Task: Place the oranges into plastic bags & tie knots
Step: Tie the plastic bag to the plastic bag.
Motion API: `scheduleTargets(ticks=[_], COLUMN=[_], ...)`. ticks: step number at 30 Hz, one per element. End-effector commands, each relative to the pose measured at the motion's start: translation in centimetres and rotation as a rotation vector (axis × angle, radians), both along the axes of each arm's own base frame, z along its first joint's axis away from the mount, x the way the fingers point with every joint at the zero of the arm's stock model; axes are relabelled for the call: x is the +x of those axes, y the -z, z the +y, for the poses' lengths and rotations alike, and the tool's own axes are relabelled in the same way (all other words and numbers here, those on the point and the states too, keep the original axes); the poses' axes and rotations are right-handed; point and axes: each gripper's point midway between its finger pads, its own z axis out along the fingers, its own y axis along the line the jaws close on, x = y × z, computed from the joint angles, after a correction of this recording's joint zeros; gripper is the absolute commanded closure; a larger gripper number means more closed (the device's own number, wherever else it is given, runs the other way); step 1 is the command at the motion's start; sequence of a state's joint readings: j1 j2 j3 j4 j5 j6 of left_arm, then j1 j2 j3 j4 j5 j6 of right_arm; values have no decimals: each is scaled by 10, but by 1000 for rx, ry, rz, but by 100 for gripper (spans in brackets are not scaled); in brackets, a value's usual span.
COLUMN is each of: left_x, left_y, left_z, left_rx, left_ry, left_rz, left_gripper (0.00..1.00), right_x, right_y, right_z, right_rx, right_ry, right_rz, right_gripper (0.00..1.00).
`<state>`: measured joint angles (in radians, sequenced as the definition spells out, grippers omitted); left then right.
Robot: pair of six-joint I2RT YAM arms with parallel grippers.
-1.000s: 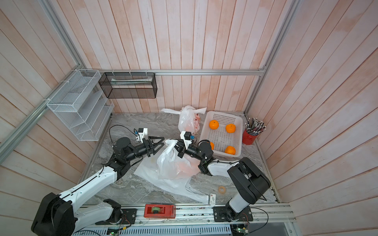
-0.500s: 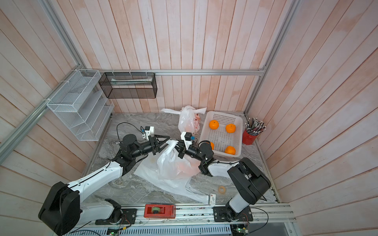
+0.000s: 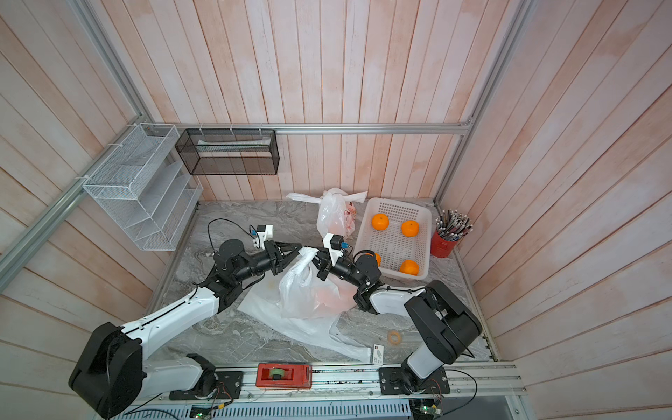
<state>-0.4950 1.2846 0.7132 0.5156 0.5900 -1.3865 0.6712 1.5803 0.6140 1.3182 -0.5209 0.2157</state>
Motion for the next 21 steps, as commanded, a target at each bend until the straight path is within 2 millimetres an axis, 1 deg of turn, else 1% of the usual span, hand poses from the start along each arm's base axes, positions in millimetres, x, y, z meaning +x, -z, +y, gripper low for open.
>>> scheduleTargets(ticks=[1, 2, 5, 8, 10, 13, 14, 16, 18, 20, 21], left_x=[-2, -1, 0, 3, 7, 13, 16, 19, 22, 22, 22], left_y=[-10, -11, -13, -13, -12, -7, -6, -4, -3, -3, -4], left_z=[-2, -2, 0, 5, 12, 23, 27, 32, 36, 37, 36], left_rx=[-14, -14, -6, 1, 6, 20, 26, 39, 46, 59, 66], left_ry=[2, -1, -18, -53, -95, -172, -197, -239, -273, -296, -301], left_rz=[-61, -68, -91, -104, -102, -84, -79, -69, -65, -72, -81], left_gripper=[97, 100, 100, 100, 100, 100, 100, 100, 100, 100, 100], right_x=[-8, -8, -6, -2, 1, -2, -5, -12, -18, -27, -35], right_y=[0, 1, 4, 9, 12, 15, 16, 12, 5, 1, -1], right_z=[2, 2, -2, -9, -18, -31, -35, -45, -53, -58, -57], right_rx=[-7, -9, -25, -59, -89, -131, -141, -150, -137, -100, -79], right_ry=[-26, -22, 10, 64, 113, 166, 177, 192, 195, 168, 132], right_rz=[-1, 1, 1, 5, 15, 29, 42, 76, 152, 301, 381], right_gripper=[89, 87, 78, 60, 48, 34, 31, 27, 27, 27, 27])
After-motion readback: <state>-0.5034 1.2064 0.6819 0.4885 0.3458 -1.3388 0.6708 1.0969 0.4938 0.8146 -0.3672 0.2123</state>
